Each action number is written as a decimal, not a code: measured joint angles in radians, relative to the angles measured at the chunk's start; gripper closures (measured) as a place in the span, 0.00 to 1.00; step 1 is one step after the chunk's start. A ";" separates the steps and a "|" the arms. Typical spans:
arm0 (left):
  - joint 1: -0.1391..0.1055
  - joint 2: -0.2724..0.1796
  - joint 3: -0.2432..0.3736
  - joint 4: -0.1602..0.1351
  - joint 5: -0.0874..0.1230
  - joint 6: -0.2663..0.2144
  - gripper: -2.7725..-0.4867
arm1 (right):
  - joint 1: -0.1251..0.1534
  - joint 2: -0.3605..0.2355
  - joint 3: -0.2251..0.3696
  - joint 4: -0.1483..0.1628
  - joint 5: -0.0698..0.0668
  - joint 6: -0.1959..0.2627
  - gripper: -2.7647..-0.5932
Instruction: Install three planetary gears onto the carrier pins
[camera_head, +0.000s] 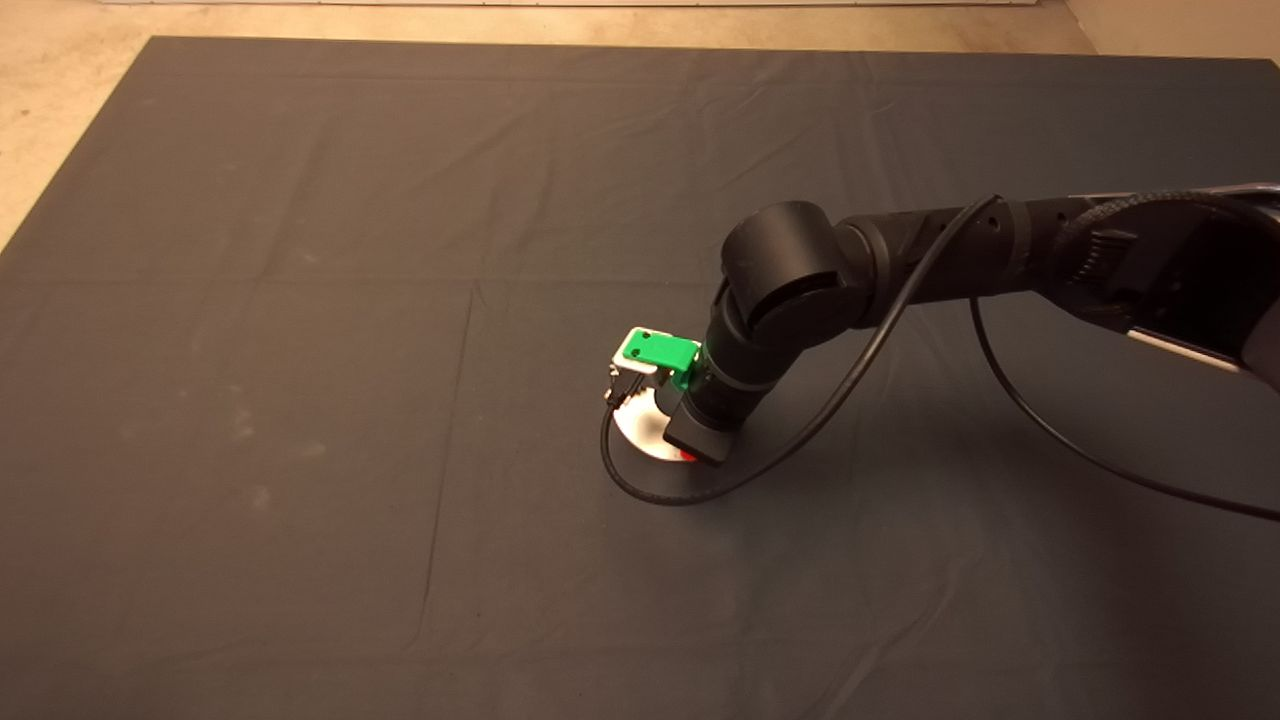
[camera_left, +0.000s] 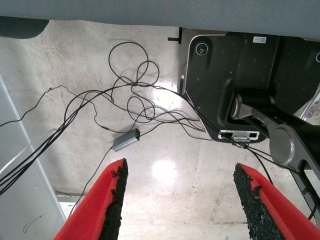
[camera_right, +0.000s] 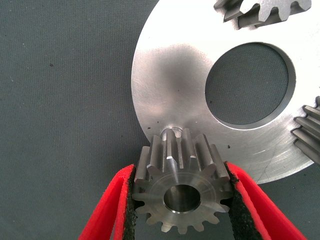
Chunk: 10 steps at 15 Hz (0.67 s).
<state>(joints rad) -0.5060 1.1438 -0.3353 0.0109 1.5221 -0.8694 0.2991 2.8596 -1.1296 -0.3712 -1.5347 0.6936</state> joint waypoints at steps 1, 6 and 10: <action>0.000 0.000 0.000 0.000 0.000 0.000 0.57 | 0.000 0.000 0.000 0.000 0.000 0.001 0.79; 0.000 0.000 0.000 0.000 0.000 0.000 0.57 | -0.007 0.017 -0.004 -0.012 -0.011 0.003 0.79; 0.000 0.000 0.000 0.000 0.000 0.001 0.57 | -0.038 0.022 -0.010 -0.032 -0.009 0.003 0.79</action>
<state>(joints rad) -0.5060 1.1440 -0.3353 0.0109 1.5220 -0.8687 0.2615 2.8813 -1.1396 -0.4034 -1.5438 0.6970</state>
